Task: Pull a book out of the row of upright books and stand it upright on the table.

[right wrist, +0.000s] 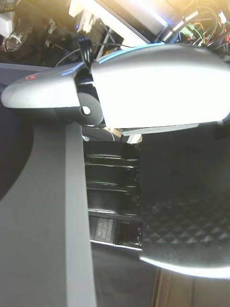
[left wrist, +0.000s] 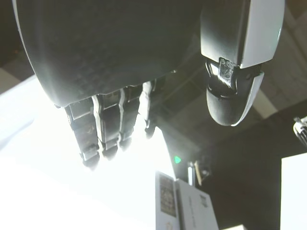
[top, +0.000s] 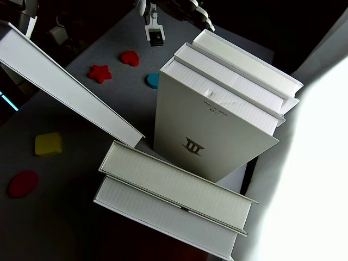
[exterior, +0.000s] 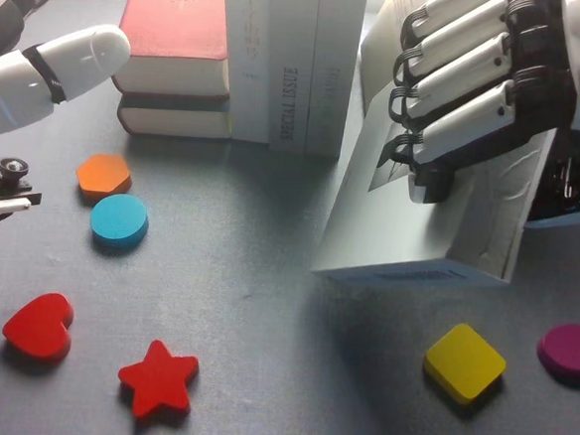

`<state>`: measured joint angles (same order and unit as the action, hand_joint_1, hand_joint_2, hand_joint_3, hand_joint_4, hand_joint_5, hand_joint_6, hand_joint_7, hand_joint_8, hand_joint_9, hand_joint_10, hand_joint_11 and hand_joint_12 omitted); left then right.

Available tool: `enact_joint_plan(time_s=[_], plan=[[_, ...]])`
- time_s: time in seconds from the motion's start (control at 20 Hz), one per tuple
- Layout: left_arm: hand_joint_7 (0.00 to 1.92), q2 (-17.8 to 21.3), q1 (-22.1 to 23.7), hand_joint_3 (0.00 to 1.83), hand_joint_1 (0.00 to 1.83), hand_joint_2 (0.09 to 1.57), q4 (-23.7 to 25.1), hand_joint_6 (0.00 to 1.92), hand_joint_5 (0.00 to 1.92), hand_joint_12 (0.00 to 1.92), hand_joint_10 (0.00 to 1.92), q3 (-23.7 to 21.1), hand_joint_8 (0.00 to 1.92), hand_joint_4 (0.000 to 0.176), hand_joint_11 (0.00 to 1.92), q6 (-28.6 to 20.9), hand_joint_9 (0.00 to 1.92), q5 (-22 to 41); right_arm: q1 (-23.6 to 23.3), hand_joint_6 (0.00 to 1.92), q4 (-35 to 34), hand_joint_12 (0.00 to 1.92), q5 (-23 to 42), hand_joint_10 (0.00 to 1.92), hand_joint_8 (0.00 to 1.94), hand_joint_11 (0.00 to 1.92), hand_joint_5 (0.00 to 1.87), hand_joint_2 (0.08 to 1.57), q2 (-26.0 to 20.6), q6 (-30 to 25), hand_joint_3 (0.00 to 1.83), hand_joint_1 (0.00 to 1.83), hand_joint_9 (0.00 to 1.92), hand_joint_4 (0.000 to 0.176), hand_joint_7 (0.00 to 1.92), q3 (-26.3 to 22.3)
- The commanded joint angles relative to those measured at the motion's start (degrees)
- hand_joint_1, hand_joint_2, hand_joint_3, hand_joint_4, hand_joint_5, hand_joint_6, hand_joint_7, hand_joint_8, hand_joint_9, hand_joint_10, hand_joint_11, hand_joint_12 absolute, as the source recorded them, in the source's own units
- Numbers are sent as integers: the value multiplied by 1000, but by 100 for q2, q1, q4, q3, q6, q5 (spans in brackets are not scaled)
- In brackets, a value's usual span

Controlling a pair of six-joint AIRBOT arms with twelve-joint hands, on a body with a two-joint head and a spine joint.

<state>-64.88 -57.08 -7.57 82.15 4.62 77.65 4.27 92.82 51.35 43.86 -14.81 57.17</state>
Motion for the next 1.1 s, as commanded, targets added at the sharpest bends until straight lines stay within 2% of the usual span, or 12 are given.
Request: enact_joint_plan(time_s=[0.0,0.15,0.2,0.35,0.4,0.5,0.6,0.65,0.7,0.75,0.9,1.05], plan=[[0,-36,58,2,250,1338,-127,0,4,0,0,43,0,121,0,-38,0,685,-114,1032,-499,1794,-105,1413,1092,645,1012,1156,58,-48,0,1356,746,0,809,71],[0,-53,59,0,230,1318,-153,0,0,0,0,60,0,136,0,-39,0,681,-93,1032,-338,1794,-177,1413,1092,645,1012,1156,439,-463,0,1356,746,0,809,444],[0,-70,65,0,339,1319,-157,15,49,0,0,73,0,106,0,-42,0,682,-66,1032,-307,1794,-179,1413,1092,645,1013,1156,537,-569,0,1356,746,0,809,535],[0,-127,110,0,360,1311,-155,0,22,0,0,139,0,98,0,-79,0,685,-16,1032,-260,1794,-89,1412,1092,646,1013,1156,813,-868,0,1356,746,0,809,825],[0,-129,130,0,403,1301,-146,0,3,0,0,154,0,74,0,-78,0,700,-41,1032,-296,1793,-28,1412,1092,646,1013,1156,800,-876,0,1356,746,0,809,816],[0,-124,142,0,347,1301,-146,0,0,0,0,159,0,95,0,-78,0,744,-138,1031,-320,1793,75,1412,1092,646,1013,1156,745,-877,0,1356,746,0,809,759],[0,-131,173,0,446,1301,-146,0,0,0,0,174,0,94,0,-77,0,756,-235,1031,-358,1793,194,1412,1092,646,1013,1156,681,-879,0,1356,746,0,809,687],[0,-136,183,0,434,1215,-146,2,20,0,0,179,0,117,0,-77,0,768,-282,1031,-363,1793,240,1412,1092,646,1013,1156,654,-879,0,1356,746,0,809,651],[0,-137,186,0,320,1182,-146,3,28,0,0,183,0,101,0,-76,0,779,-304,1031,-379,1793,275,1412,1092,646,1013,1156,649,-880,0,1356,746,0,809,644],[0,-150,189,8,359,1296,-147,0,5,12,0,200,0,82,9,-75,0,780,-329,1031,-400,1793,279,1412,1092,646,1013,1156,657,-872,0,1356,746,0,809,663],[0,-234,251,1,453,1363,-154,5,28,319,0,284,0,76,0,-75,0,702,-290,1031,-400,1793,100,1412,1092,646,1013,1156,795,-983,0,1356,747,0,809,893],[0,-309,273,0,457,1344,-153,1,46,64,0,347,0,70,0,-83,0,674,-4,1031,-402,1793,126,1412,1092,646,1013,1156,1256,-1476,0,1356,747,0,809,1425]])
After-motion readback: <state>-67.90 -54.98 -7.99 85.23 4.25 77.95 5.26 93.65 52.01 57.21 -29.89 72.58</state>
